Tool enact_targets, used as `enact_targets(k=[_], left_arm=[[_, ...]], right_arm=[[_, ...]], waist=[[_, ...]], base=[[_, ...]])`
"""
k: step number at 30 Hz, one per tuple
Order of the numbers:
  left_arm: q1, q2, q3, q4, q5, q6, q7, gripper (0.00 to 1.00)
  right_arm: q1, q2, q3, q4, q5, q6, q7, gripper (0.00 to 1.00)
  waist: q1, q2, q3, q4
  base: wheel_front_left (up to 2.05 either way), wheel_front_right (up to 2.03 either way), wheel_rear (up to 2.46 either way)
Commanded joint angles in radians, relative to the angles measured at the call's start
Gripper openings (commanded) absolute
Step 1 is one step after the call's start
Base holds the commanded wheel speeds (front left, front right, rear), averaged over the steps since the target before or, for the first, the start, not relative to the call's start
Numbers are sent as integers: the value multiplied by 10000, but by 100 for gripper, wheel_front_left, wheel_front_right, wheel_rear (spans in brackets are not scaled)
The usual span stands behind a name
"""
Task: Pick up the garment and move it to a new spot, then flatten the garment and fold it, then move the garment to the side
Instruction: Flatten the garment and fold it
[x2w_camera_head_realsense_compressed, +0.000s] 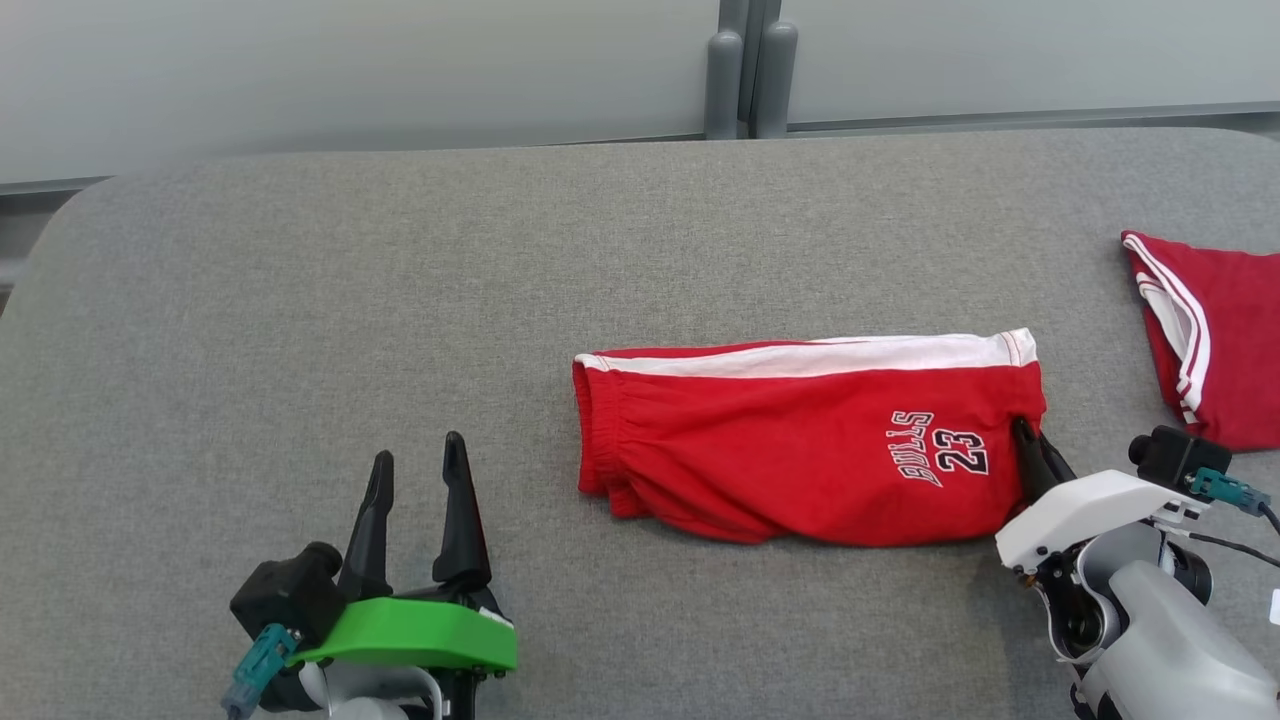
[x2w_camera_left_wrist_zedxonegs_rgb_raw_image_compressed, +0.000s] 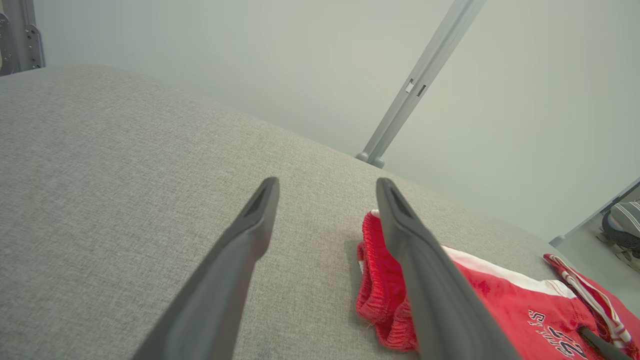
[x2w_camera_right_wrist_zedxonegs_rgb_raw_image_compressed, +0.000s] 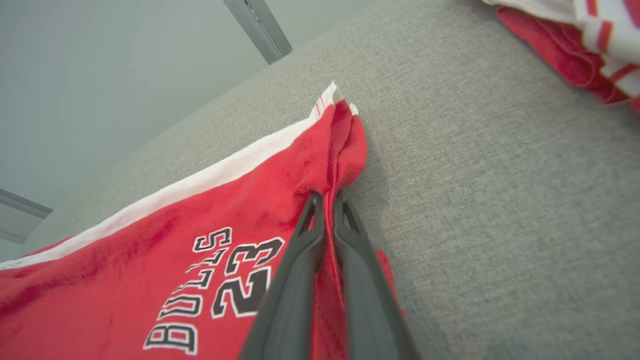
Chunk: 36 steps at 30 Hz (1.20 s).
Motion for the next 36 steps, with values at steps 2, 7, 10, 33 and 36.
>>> enact_targets(k=[2, 7, 10, 33, 36], left_arm=[[74, 41, -17, 15, -36, -8, -2, 100], [82, 41, -37, 31, -102, -21, -2, 100], [107, 41, -69, -5, -139, -25, -2, 100], [155, 41, -341, -266, -357, 90, -2, 100], [130, 41, -358, -269, -377, 92, -2, 100]], right_arm=[[78, 48, -136, -85, -290, -9, -32, 0], [-53, 89, -197, -272, -653, -8, -33, 0], [-138, 54, -140, -463, -868, -8, 30, 0], [891, 1708, 389, -4860, -3285, -4, 3111, 0], [1082, 1793, 540, -5114, -3454, -4, 3440, 0]], waist=[[0, 98, -8, 29], [0, 98, -67, 115], [0, 98, -131, 197], [0, 98, -342, 1567], [0, 98, -330, 1731]], base=[[0, 0, 0], [0, 0, 0], [0, 0, 0], [0, 0, 0], [0, 0, 0]])
